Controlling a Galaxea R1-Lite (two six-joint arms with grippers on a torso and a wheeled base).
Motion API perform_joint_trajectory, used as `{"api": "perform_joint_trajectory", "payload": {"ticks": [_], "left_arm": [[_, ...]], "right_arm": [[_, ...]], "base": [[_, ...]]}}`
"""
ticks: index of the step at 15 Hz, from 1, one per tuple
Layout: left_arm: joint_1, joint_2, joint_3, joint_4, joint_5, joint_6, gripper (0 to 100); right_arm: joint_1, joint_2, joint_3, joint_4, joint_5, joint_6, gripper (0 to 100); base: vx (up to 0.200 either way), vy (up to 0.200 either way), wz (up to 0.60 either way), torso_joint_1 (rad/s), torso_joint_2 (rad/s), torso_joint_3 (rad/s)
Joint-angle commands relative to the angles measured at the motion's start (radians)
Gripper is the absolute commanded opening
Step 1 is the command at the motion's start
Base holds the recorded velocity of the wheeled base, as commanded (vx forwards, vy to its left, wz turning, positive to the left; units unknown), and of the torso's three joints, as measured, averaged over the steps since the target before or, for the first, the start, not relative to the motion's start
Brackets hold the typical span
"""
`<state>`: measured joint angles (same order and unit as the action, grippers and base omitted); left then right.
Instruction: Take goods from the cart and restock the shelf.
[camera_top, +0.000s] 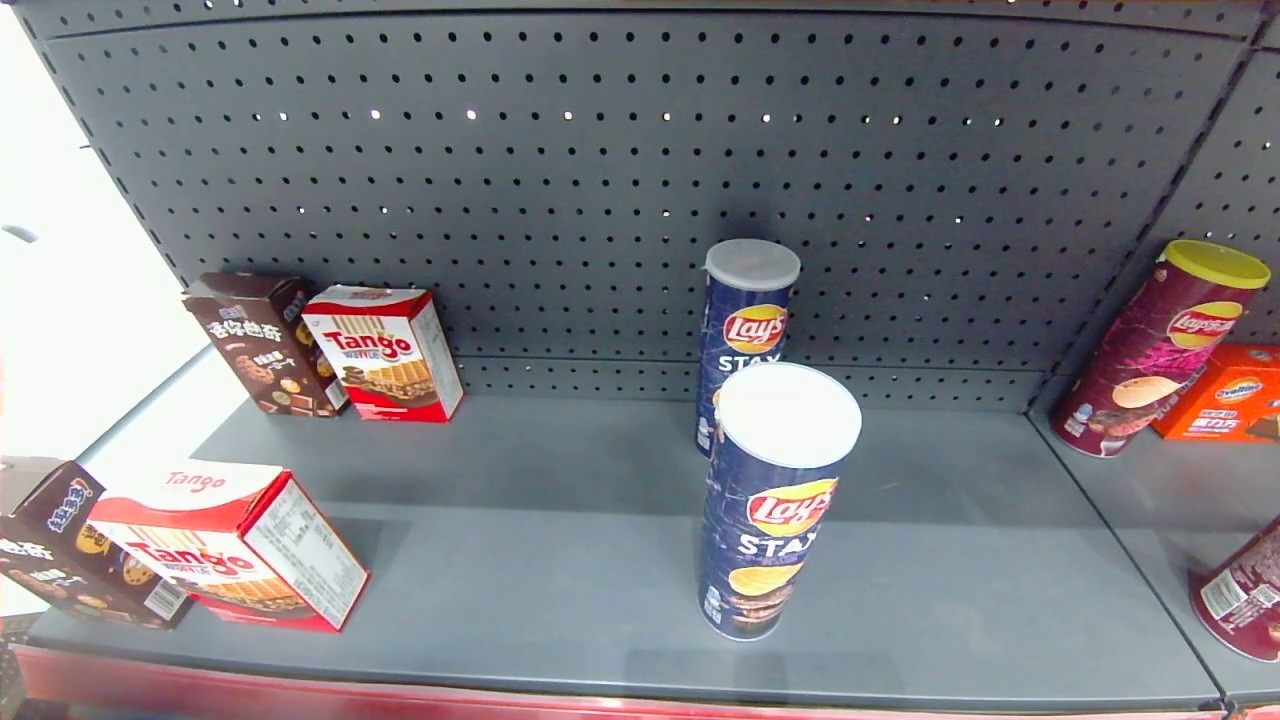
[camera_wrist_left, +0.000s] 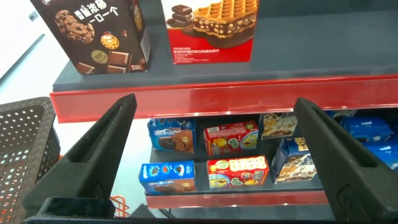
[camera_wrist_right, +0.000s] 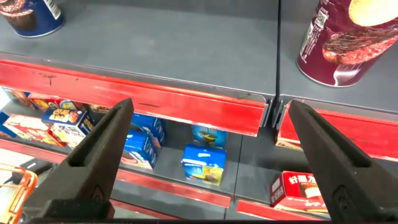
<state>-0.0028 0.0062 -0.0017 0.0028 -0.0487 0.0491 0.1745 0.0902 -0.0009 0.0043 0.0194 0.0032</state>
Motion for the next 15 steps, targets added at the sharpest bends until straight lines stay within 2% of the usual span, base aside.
{"api": "perform_joint_trajectory", "payload": {"ticks": [1, 15], "left_arm": [[0.001, 0.0, 0.0, 0.0, 0.0, 0.0, 100], [0.0, 0.0, 0.0, 0.0, 0.0, 0.0, 100]], "right_arm": [[0.0, 0.005, -0.001, 0.0, 0.001, 0.0, 100], [0.0, 0.005, 0.001, 0.0, 0.004, 0.0, 100]], "base": [[0.0, 0.0, 0.0, 0.0, 0.0, 0.0], [0.0, 0.0, 0.0, 0.0, 0.0, 0.0]]}}
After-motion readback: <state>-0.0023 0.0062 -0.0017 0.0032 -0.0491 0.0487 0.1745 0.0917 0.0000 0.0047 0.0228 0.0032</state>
